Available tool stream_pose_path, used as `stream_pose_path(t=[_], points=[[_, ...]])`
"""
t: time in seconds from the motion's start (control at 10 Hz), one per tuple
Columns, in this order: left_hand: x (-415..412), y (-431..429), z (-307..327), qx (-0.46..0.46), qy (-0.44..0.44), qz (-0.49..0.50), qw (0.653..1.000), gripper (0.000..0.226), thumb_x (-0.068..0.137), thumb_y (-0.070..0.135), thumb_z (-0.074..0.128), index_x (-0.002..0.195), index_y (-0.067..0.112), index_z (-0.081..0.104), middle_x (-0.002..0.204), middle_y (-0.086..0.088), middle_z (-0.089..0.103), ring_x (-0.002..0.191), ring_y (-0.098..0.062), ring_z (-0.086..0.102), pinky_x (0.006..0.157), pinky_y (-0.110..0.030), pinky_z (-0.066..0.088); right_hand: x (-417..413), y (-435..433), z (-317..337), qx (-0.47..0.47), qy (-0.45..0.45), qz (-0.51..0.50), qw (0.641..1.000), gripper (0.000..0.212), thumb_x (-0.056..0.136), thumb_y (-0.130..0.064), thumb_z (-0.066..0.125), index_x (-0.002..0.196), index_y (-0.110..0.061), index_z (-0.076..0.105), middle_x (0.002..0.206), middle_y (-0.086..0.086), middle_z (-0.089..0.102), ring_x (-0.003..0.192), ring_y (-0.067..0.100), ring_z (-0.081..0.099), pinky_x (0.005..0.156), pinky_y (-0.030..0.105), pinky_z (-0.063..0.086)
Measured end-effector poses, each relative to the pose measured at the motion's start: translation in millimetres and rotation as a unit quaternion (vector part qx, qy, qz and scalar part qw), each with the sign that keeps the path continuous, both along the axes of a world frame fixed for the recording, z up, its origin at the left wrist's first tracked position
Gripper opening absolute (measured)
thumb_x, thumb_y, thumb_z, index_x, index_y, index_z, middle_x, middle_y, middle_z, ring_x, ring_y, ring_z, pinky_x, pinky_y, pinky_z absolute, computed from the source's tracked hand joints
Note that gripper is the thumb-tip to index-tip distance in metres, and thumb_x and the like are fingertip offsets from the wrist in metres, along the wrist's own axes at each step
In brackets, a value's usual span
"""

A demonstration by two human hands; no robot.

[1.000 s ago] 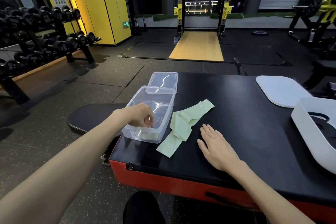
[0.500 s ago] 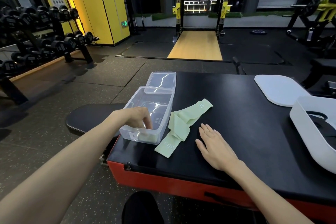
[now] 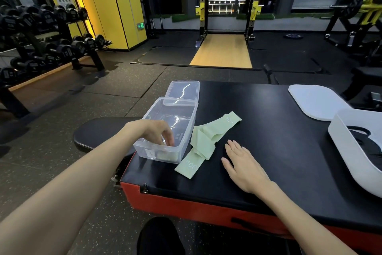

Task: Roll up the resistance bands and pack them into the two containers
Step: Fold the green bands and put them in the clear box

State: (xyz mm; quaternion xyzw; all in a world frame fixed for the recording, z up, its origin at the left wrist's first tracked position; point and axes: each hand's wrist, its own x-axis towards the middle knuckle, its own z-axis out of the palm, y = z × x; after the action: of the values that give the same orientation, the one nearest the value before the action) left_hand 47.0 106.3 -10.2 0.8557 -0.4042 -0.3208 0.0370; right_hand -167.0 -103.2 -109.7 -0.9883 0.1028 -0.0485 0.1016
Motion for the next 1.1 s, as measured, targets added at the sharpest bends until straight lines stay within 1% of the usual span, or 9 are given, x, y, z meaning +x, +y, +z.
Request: stream_pose_path(t=[0.1, 0.2, 0.3, 0.4, 0.5, 0.6, 0.7, 0.8, 1.1], points=[[0, -3, 1, -0.002, 0.012, -0.007, 1.0, 0.023, 0.087, 0.01, 0.064, 0.109, 0.018, 0.066, 0.106, 0.009, 0.066, 0.08, 0.012, 0.059, 0.07, -0.007, 0.043, 0, 0, 0, 0.001, 0.0, 0.001, 1.0, 0.058, 0.103, -0.039, 0.022, 0.152, -0.009, 0.015, 0.16, 0.003, 0.008, 0.147, 0.013, 0.001, 0.117, 0.026, 0.0], [1, -6, 0, -0.048, -0.055, 0.011, 0.997, 0.017, 0.09, 0.029, 0.062, 0.106, 0.024, 0.068, 0.106, 0.011, 0.067, 0.098, -0.006, 0.06, 0.088, -0.024, 0.048, 0, 0, 0, -0.005, -0.001, 0.002, 1.0, 0.058, 0.103, -0.039, 0.022, 0.152, -0.009, 0.015, 0.16, 0.003, 0.008, 0.147, 0.014, 0.001, 0.117, 0.026, 0.001], [-6, -14, 0, -0.168, -0.177, 0.066, 0.968, 0.021, 0.094, 0.026, 0.055, 0.111, 0.018, 0.065, 0.111, 0.003, 0.066, 0.102, -0.015, 0.059, 0.092, -0.031, 0.047, -1, 0, 1, -0.004, -0.002, 0.001, 1.0, 0.058, 0.103, -0.039, 0.022, 0.152, -0.009, 0.015, 0.16, 0.003, 0.008, 0.147, 0.014, 0.001, 0.117, 0.026, 0.001], [-27, -31, 2, -0.3, -0.281, 0.061, 0.91, 0.024, 0.095, 0.018, 0.051, 0.116, 0.013, 0.062, 0.117, -0.002, 0.064, 0.11, -0.02, 0.056, 0.095, -0.034, 0.044, -1, 1, 2, -0.003, -0.003, 0.003, 1.0, 0.058, 0.103, -0.039, 0.022, 0.152, -0.009, 0.015, 0.16, 0.004, 0.009, 0.147, 0.014, 0.001, 0.117, 0.026, 0.001], [-55, -53, 2, -0.328, -0.292, -0.03, 0.898, 0.029, 0.095, 0.014, 0.05, 0.122, 0.011, 0.059, 0.122, -0.004, 0.06, 0.116, -0.021, 0.052, 0.097, -0.031, 0.039, -1, 1, 2, 0.001, -0.003, 0.005, 1.0, 0.058, 0.103, -0.039, 0.022, 0.151, -0.008, 0.015, 0.16, 0.004, 0.009, 0.147, 0.015, 0.001, 0.117, 0.027, 0.001], [-69, -79, -9, -0.229, -0.314, -0.129, 0.912, 0.034, 0.096, 0.014, 0.048, 0.13, 0.014, 0.052, 0.13, -0.001, 0.054, 0.121, -0.021, 0.045, 0.1, -0.032, 0.038, -2, 1, 4, 0.002, -0.004, 0.006, 1.0, 0.058, 0.103, -0.039, 0.022, 0.151, -0.007, 0.016, 0.16, 0.005, 0.01, 0.147, 0.015, 0.002, 0.117, 0.027, 0.002], [-72, -95, -21, -0.052, -0.409, -0.214, 0.885, 0.03, 0.096, 0.014, 0.048, 0.126, 0.017, 0.05, 0.124, -0.001, 0.057, 0.113, -0.02, 0.048, 0.093, -0.033, 0.043, -3, 1, 5, 0.0, -0.004, 0.01, 1.0, 0.058, 0.103, -0.038, 0.023, 0.151, -0.007, 0.016, 0.159, 0.005, 0.01, 0.147, 0.015, 0.002, 0.117, 0.027, 0.002], [-76, -99, -28, 0.033, -0.446, -0.242, 0.861, 0.024, 0.094, 0.01, 0.05, 0.117, 0.017, 0.053, 0.114, -0.001, 0.06, 0.109, -0.02, 0.052, 0.085, -0.03, 0.042, -3, 1, 6, 0.005, -0.007, 0.009, 1.0, 0.058, 0.103, -0.037, 0.024, 0.151, -0.007, 0.016, 0.159, 0.005, 0.011, 0.147, 0.015, 0.002, 0.118, 0.028, 0.002], [-69, -101, -25, 0.002, -0.32, -0.182, 0.93, 0.032, 0.091, 0.007, 0.057, 0.123, 0.011, 0.059, 0.121, -0.008, 0.057, 0.115, -0.026, 0.052, 0.096, -0.036, 0.045, -3, 1, 6, -0.001, -0.016, 0.013, 1.0, 0.057, 0.103, -0.037, 0.024, 0.15, -0.006, 0.019, 0.159, 0.006, 0.014, 0.146, 0.016, 0.005, 0.118, 0.028, 0.004]])
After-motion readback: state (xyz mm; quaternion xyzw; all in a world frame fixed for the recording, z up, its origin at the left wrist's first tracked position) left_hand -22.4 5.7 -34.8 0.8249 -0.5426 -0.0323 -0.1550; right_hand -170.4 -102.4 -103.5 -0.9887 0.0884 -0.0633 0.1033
